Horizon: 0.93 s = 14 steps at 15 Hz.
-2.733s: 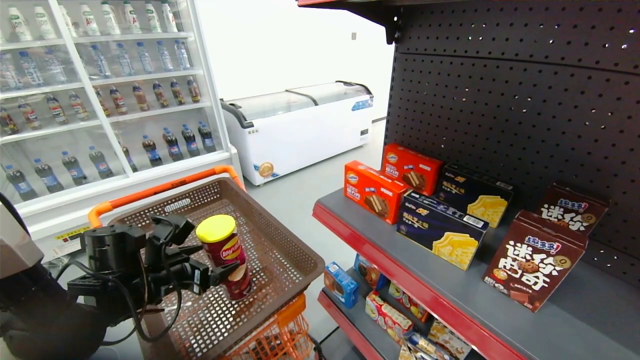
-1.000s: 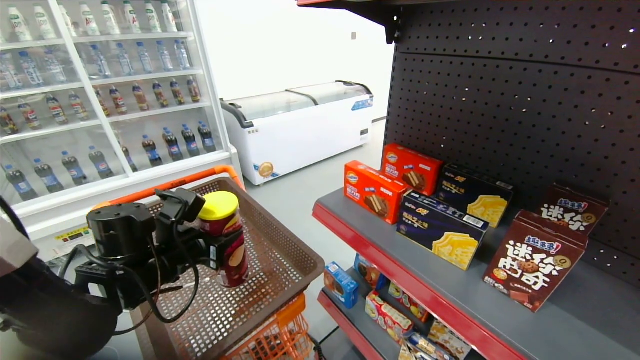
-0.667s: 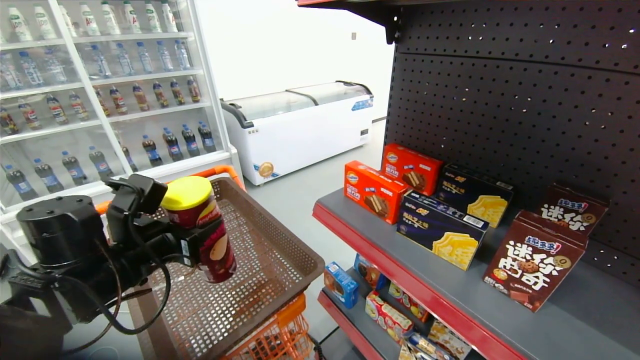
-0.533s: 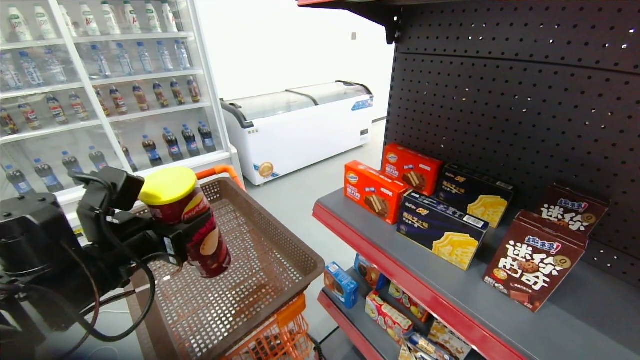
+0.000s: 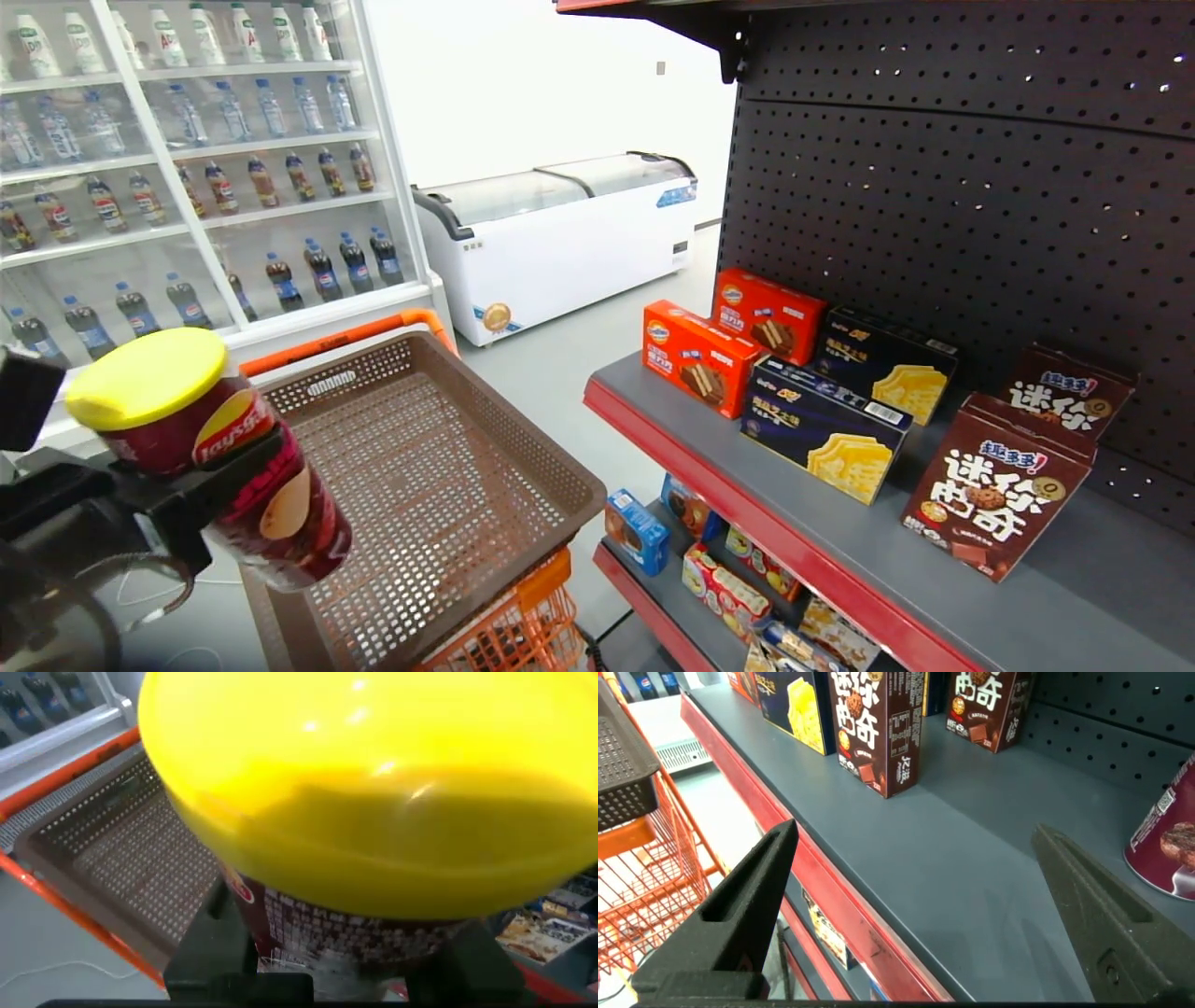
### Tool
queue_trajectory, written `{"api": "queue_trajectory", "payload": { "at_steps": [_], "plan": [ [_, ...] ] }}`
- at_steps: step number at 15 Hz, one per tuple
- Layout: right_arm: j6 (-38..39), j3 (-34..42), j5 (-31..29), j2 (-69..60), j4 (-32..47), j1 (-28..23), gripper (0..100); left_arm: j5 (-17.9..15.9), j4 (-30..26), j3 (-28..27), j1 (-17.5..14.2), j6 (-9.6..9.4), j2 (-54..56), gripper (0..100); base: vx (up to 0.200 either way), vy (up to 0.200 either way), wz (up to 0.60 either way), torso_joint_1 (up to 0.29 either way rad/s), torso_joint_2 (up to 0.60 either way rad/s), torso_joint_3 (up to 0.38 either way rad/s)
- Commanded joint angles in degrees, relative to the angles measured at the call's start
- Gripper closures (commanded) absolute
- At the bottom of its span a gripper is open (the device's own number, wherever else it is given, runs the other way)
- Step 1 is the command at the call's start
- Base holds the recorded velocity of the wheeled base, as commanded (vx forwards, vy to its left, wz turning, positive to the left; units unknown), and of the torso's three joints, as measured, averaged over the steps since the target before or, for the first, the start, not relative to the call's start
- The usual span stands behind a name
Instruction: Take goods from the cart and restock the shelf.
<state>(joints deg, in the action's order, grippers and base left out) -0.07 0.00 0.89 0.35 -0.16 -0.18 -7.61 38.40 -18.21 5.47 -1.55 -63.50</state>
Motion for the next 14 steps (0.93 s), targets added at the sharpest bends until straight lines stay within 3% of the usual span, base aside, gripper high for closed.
{"api": "queue_trajectory", "payload": {
  "at_steps": [1,4,7,8,11,14],
  "plan": [
    [-0.01,0.0,-0.01,0.09,-0.02,0.01,0,0.58,-6.94,1.34,0.42,0.05,12.52,100,0.0,0.0,0.0,0.0,0.0,0.0],
    [-0.01,0.0,-0.01,0.09,-0.02,0.01,0,0.58,-7.9,2.04,2.44,-0.03,17.97,100,0.0,0.0,0.0,0.0,0.0,0.0],
    [-0.01,0.0,-0.01,0.09,-0.02,0.09,0,0.84,-9.22,2.3,2.26,-0.03,23.51,100,0.0,0.0,0.0,0.0,0.0,0.0],
    [-0.01,0.0,0.16,0.09,-0.02,0.01,0,0.93,-16.34,1.69,1.91,-1.26,28.34,100,0.0,0.0,0.0,0.0,0.0,0.0],
    [-0.1,0.0,0.16,0.09,-0.02,0.01,0,0.93,-32.34,0.37,1.91,-2.06,38.72,100,0.0,0.0,0.0,0.0,0.0,0.0],
    [-0.1,0.0,0.16,0.09,-0.02,0.01,0,3.04,-40.69,0.63,2.0,-2.58,46.89,100,0.0,0.0,0.0,0.0,0.0,0.0]
  ]
}}
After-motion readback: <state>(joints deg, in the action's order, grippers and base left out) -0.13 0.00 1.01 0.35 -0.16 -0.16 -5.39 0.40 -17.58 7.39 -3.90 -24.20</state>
